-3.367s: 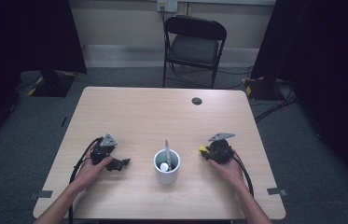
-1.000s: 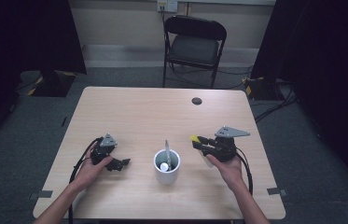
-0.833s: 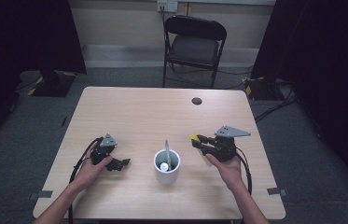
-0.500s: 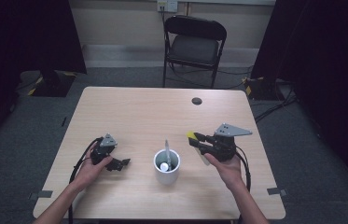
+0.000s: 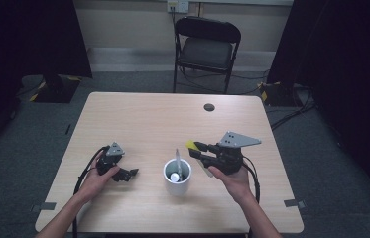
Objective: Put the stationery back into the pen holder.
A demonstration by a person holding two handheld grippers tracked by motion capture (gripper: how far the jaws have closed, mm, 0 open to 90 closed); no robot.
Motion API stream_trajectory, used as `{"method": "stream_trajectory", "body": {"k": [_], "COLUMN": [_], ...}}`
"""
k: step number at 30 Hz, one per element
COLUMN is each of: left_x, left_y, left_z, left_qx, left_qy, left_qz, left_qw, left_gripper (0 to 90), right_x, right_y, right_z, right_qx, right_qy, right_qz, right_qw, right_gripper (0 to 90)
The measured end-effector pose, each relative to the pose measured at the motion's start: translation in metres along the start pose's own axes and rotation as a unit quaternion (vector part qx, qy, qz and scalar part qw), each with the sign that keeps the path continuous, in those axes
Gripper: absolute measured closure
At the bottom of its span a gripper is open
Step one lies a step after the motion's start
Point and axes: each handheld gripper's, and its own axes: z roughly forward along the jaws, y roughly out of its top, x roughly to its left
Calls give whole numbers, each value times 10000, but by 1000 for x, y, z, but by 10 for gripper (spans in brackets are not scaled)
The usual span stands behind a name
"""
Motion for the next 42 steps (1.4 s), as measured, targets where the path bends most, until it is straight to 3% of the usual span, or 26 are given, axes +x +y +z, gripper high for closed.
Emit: {"method": "stream_trajectory", "body": {"k": [13,24,28,42], "left_x": [1,1,0,0], "left_y": [0,0,0,0], "left_z": [0,0,0,0], "left_qx": [1,1,-3,-1], "left_qy": [28,23,21,0], "left_qz": [66,52,52,9], "left_qw": [10000,10000,10000,10000], "left_gripper": [23,23,23,22], "right_x": [17,19,17,15], "right_y": [8,1,-3,-8], "right_z": [44,81,85,83], "right_qx": [117,309,450,524], "right_qy": [449,601,562,500], "right_qz": [-268,-121,-140,-184], "right_qw": [9986,9976,9973,9972], "right_gripper": [672,671,671,671]}}
